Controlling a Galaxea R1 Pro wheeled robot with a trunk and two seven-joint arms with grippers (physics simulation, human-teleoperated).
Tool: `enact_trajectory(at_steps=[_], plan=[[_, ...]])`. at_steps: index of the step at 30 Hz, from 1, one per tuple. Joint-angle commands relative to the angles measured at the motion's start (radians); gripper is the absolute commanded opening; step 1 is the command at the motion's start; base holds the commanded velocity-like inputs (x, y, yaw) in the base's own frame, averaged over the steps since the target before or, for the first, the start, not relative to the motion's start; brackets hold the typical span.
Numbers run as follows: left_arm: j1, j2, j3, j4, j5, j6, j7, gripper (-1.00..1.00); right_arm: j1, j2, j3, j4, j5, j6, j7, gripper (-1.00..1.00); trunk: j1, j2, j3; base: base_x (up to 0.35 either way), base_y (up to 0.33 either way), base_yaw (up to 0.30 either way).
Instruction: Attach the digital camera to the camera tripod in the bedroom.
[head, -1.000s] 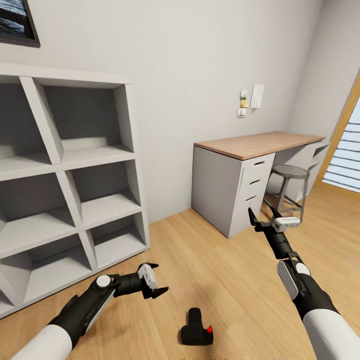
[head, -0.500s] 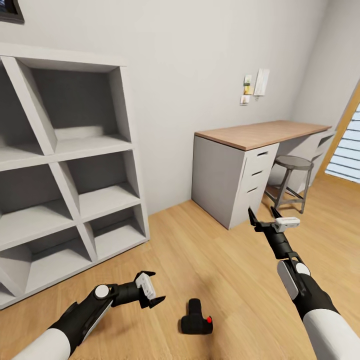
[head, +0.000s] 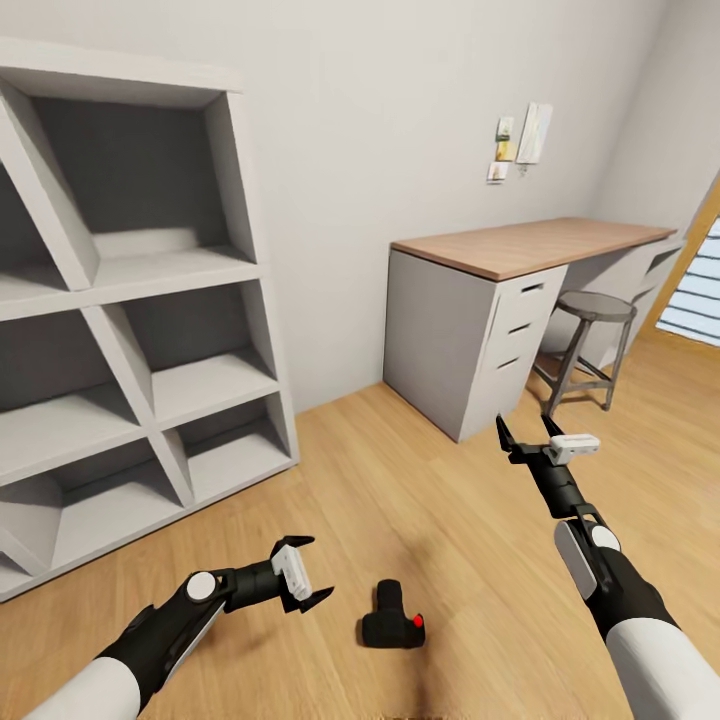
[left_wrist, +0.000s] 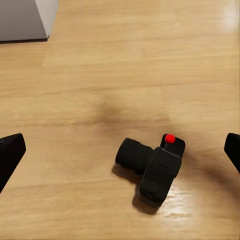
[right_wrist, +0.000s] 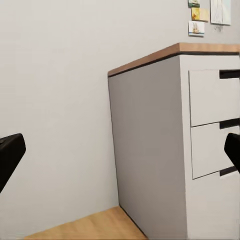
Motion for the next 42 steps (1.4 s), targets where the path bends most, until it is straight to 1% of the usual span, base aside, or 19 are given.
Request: enact_trajectory(at_steps=[1,12,16,18,21,28,42], plan=[[-0.001,0.001,-0.002,-0.001,-0.005,-0.007,0.002,1.0,-0.001,0.0,-0.001,0.001,-0.01,0.0,0.01,1.0,0.0,-0.001,-0.005,0.0,0.0,0.0],[-0.001,0.002,0.001,-0.013,-0.004,-0.013,0.001,1.0,-0.001,0.0,-0.001,0.001,-0.01,0.0,0.01,1.0,0.005,-0.003,-0.047,0.0,0.0,0.0],[-0.001,0.002,0.003,-0.047,-0.004,-0.013,0.0,1.0,-0.001,0.0,-0.001,0.001,-0.01,0.0,0.01,1.0,0.007,-0.004,-0.063,0.0,0.0,0.0],[0.0,0.004,0.004,-0.091,-0.004,-0.013,-0.001,1.0,-0.001,0.0,-0.001,0.001,-0.01,0.0,0.01,1.0,0.008,-0.005,-0.071,0.0,0.0,0.0],[0.0,0.005,0.006,-0.131,-0.003,-0.006,-0.002,1.0,-0.001,0.0,-0.001,0.001,-0.01,0.0,0.01,1.0,0.009,-0.005,-0.082,0.0,0.0,0.0],[0.001,0.012,0.026,-0.173,-0.002,-0.001,-0.013,1.0,-0.001,0.0,-0.001,0.001,-0.01,0.0,0.01,1.0,0.012,-0.007,-0.109,0.0,0.0,0.0],[0.001,0.024,0.032,-0.189,-0.002,-0.007,-0.02,1.0,-0.001,0.001,-0.001,0.001,-0.01,0.0,0.01,1.0,0.019,-0.01,-0.163,0.0,0.0,0.0]])
